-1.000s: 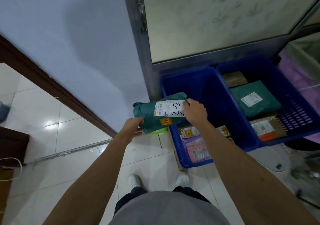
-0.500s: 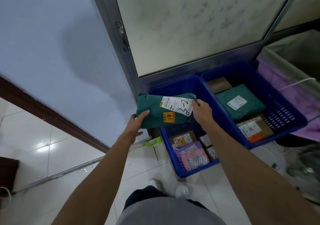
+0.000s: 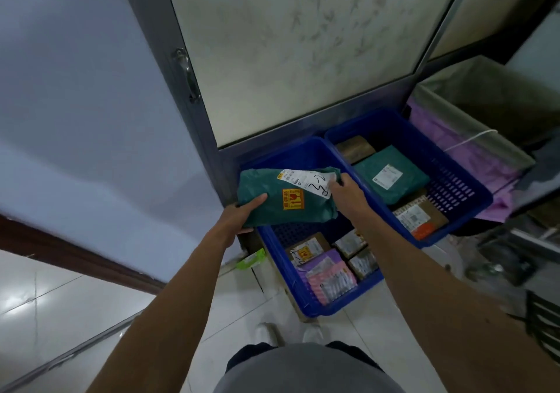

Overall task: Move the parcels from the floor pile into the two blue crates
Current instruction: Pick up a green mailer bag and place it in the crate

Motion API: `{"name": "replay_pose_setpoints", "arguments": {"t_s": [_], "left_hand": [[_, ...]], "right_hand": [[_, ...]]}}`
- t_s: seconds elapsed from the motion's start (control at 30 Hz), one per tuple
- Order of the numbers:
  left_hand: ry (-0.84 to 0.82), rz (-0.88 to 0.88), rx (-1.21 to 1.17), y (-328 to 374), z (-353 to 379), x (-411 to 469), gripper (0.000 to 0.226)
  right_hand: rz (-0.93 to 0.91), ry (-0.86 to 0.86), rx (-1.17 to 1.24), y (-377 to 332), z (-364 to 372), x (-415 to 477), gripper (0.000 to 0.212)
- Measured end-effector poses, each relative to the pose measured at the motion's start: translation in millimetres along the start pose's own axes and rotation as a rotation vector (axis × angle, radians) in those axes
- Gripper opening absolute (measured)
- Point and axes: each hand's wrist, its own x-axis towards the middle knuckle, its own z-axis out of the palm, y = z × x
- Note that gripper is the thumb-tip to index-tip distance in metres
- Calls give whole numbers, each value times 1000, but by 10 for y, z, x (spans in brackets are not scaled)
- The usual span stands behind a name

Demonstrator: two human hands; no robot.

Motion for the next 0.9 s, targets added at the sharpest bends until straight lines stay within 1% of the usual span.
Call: {"name": "replay_pose_setpoints", "arguments": {"t_s": [0.1,0.2,0.3,0.4,0.47,0.53,0.6,0.63,0.7,0.8,0.9], "left_hand": [[-50,-40,8,6,-56,55,73],[-83,-37,20,-28,-81,77,76],[-77,-7,5,-23,-67,95,70],[-63,14,-57,34,-46,82,57],[-42,33,-87,46,-28,100,60],[-23,63,-97,44,18,114,62],[-11,93,-93,42,95,133,60],[-9,99,-91,43,142,143,60],[-15,103,-85,68,253,137,60],[-39,96,-98,121,452,139,60],[-59,110,-113,210,710,129,56]], "right_hand": [[30,3,133,-25,89,4,29],[86,-24,271,-39,140,-12,38],[150,-64,346,-74,172,-38,55],[199,-97,307,-45,215,-11,67],[202,-104,205,0,252,16,73],[145,-84,0,69,266,62,83],[15,-47,-230,129,233,117,92],[-75,-51,-324,152,201,147,92],[-235,-136,-469,200,117,249,88],[-345,-286,-598,262,-36,412,82],[-433,-305,-683,322,-207,511,87]]}}
